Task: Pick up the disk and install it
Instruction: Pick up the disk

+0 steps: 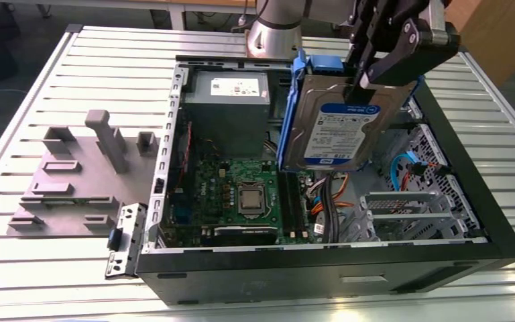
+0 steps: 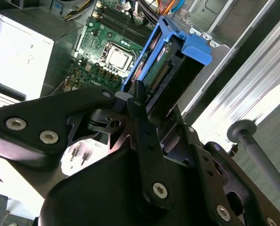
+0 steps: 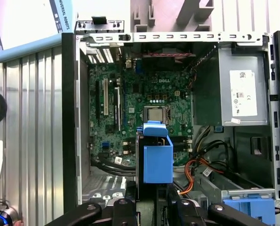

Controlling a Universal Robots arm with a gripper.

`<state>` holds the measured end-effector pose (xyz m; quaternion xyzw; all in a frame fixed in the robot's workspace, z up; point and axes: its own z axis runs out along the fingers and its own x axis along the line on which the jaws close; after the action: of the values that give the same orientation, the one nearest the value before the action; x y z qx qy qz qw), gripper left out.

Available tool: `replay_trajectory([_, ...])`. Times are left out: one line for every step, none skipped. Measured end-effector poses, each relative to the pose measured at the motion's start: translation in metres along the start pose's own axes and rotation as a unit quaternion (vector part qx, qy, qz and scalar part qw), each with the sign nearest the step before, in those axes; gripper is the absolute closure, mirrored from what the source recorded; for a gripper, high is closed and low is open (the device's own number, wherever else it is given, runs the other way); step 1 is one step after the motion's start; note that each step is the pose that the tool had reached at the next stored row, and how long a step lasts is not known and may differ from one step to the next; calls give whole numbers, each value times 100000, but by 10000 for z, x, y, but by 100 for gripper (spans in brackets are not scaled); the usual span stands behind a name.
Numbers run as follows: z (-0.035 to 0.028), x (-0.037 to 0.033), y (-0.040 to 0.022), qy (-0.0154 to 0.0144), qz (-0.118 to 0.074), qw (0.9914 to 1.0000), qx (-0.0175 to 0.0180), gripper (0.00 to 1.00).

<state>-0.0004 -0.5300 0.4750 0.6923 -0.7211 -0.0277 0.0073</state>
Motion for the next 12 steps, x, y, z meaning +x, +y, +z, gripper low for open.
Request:
replay_trajectory([-1,15,-5,-1,2,100000,-1,65])
replay_trajectory([-1,30,-9,1,0,100000,0,65])
replay_trajectory([-2,44,-12,1,-1,100000,0,65])
replay_trajectory([-2,60,-16,-1,0,100000,1,65])
replay_trajectory([-4,75,-20,5,-2,100000,0,65])
replay_trajectory([-4,91,-23,3,0,100000,1,65])
replay_trajectory([-4,106,-27,0,0,100000,0,65])
replay_trajectory([-5,122,-31,0,0,100000,0,65])
replay_trajectory([-6,138,-34,0,0,100000,0,65])
replay_trajectory([-6,153,-38,3,1,100000,0,65])
replay_trajectory([-7,167,-41,1,-1,100000,1,65])
replay_trajectory([-7,182,-45,-2,1,100000,1,65])
